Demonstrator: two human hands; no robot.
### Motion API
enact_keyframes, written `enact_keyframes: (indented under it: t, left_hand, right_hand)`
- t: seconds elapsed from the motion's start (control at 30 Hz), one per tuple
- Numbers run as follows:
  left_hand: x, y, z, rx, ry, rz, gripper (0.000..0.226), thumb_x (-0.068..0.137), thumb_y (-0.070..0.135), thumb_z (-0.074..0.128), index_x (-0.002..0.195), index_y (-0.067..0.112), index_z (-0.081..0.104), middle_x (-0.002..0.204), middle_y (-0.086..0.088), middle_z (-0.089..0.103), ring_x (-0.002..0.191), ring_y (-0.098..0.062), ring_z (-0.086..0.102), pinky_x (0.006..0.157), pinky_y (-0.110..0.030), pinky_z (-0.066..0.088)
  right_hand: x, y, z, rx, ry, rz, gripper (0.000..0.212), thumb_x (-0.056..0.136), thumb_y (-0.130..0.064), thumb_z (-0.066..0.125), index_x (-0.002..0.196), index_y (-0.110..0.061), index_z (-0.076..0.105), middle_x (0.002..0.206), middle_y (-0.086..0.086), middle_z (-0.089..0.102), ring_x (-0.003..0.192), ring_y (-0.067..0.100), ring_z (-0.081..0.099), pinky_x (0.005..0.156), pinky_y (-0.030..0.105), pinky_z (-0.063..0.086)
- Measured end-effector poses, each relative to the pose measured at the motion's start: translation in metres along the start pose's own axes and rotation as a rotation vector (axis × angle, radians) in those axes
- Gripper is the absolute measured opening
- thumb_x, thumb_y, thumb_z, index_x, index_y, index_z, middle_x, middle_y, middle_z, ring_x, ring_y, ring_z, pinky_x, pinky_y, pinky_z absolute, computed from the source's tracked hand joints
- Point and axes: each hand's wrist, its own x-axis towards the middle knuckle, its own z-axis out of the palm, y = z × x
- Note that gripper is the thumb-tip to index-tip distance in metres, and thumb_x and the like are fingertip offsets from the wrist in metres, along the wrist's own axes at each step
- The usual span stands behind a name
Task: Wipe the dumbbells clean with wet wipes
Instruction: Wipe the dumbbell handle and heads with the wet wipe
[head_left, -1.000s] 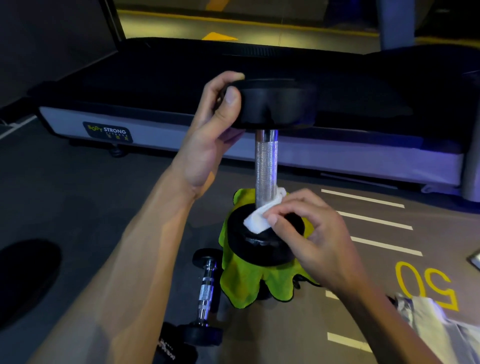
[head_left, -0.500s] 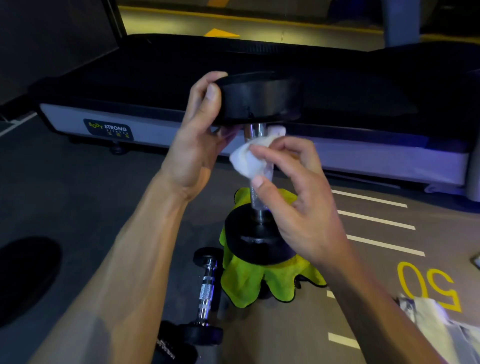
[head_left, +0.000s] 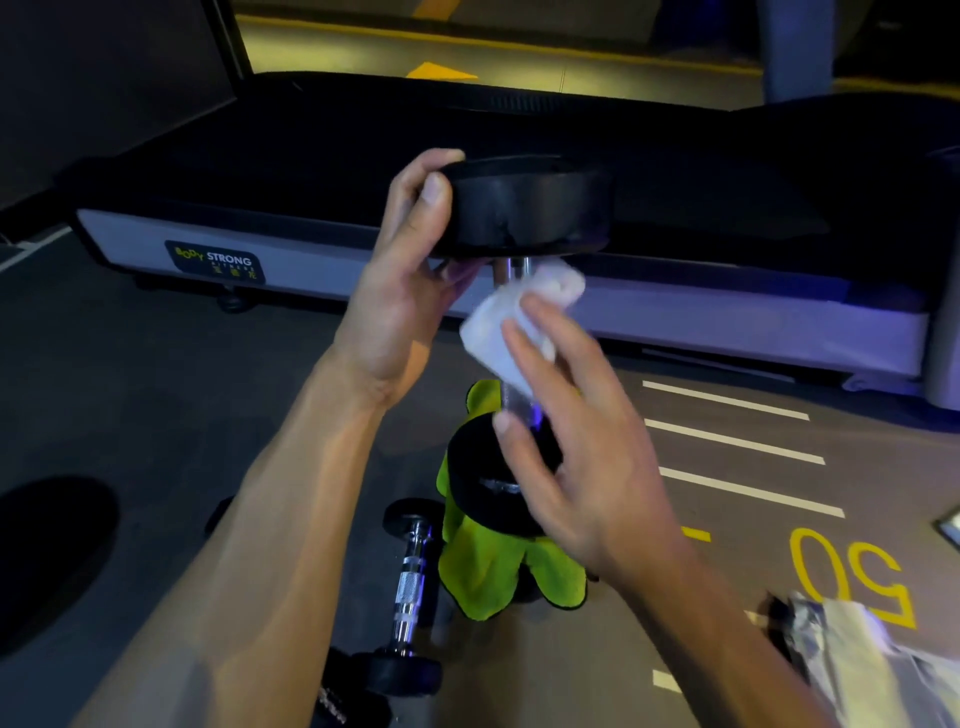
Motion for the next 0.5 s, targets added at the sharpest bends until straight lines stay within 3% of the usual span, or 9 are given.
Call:
enact_keyframes:
  t: [0.17,0.3,0.4,0.5]
  left_hand:
    - [-0.002,0.001,-0.002,-0.021,0.027,-0.005,0.035,0.098,0.051,0.051,0.127,0.031,0.053,0.136,-0.002,0.056,0.121,-0.02,0.057,0.102,-0.039,0.047]
    - [-0.003,0.0,-0.003,-0.044,-0.021,0.008,0.029,0.104,0.043,0.042,0.128,0.028,0.051,0.135,-0.006,0.058,0.122,-0.028,0.062,0.108,-0.056,0.047]
    - [-0.005,0.003,0.0,-0.024,-0.006,0.0,0.038,0.092,0.051,0.055,0.124,0.031,0.053,0.135,-0.004,0.057,0.119,-0.024,0.057,0.102,-0.044,0.044]
    - [-0.006,0.007,0.007,-0.02,0.011,0.0,0.046,0.081,0.055,0.057,0.121,0.031,0.054,0.133,-0.005,0.056,0.117,-0.024,0.055,0.094,-0.035,0.045]
  right_hand:
    - [-0.001,0.002,-0.001,0.093,0.001,0.014,0.05,0.101,-0.025,0.061,0.149,-0.013,0.056,0.158,0.0,0.039,0.141,0.01,0.044,0.11,0.039,0.047]
    - [0.023,-0.014,-0.004,0.063,0.019,0.06,0.051,0.102,-0.032,0.06,0.15,-0.019,0.053,0.149,-0.006,0.034,0.137,0.008,0.043,0.105,0.027,0.046]
    - [0.006,-0.009,-0.005,0.18,0.048,0.094,0.038,0.1,-0.024,0.062,0.137,-0.018,0.063,0.135,-0.008,0.044,0.126,0.002,0.049,0.1,0.015,0.042]
    - [-0.012,0.01,-0.012,0.183,-0.062,0.152,0.012,0.101,-0.026,0.06,0.107,-0.023,0.07,0.112,-0.015,0.057,0.111,0.006,0.059,0.092,0.026,0.045]
